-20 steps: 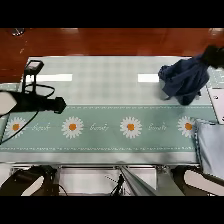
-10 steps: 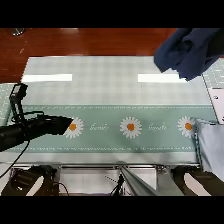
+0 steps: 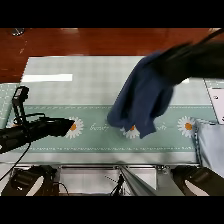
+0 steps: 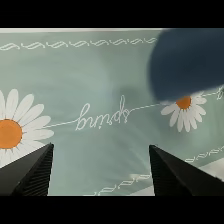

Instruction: Fold the shirts.

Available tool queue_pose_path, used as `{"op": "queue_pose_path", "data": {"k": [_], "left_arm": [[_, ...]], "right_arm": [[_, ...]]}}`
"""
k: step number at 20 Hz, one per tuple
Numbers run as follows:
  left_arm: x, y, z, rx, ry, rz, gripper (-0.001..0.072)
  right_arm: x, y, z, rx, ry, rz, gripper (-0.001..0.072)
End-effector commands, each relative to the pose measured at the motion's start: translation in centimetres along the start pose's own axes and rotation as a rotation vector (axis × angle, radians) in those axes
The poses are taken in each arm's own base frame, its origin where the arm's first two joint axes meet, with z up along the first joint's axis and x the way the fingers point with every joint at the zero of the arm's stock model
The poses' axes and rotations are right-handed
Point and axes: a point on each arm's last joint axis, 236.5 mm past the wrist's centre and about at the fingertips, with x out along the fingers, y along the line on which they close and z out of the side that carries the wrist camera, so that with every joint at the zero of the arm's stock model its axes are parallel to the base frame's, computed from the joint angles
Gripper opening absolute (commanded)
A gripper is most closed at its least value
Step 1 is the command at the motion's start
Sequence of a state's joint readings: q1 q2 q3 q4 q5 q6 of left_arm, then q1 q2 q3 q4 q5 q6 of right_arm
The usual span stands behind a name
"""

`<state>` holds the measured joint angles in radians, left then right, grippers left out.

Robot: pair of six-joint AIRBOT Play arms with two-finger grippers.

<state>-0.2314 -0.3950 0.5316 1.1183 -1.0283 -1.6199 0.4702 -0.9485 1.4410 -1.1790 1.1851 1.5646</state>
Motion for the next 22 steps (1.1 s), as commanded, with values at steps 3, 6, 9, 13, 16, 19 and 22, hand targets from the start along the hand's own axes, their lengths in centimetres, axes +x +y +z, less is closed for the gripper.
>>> {"op": "queue_pose_path", "data": {"k": [3, 6, 9, 13, 16, 19, 22], "left_arm": [[0.1, 0.1, 0.0, -0.002, 0.003, 0.001, 0.0703], [0.6, 0.3, -0.3, -0.012, 0.026, 0.007, 0.0702], [1.1, 0.6, -0.5, -0.011, 0.051, 0.013, 0.0703], [1.1, -1.9, -1.2, -0.091, 0.084, -0.089, 0.0702], [1.7, 0.0, -4.0, -0.111, 0.224, -0.012, 0.0702], [3.2, 5.6, -4.5, -0.161, 0.275, 0.209, 0.0702], [7.1, 4.9, -5.5, -0.228, 0.372, 0.136, 0.0702]], "right_arm": [[16.2, 2.4, -12.3, 0.240, 0.227, 0.069, 0.0024], [21.4, 4.9, -15.2, 0.378, 0.308, 0.155, 0.0189], [20.3, 4.2, -14.1, 0.249, 0.364, 0.205, 0.0617], [10.7, -8.0, -7.3, 0.147, 0.283, -0.117, 0.0617], [0.4, -19.7, -7.3, 0.277, 0.188, -0.467, 0.0617], [-4.5, -26.1, -14.8, 0.538, 0.183, -0.619, 0.0615], [-1.8, -25.6, -23.1, 0.770, 0.218, -0.502, 0.0615]]}}
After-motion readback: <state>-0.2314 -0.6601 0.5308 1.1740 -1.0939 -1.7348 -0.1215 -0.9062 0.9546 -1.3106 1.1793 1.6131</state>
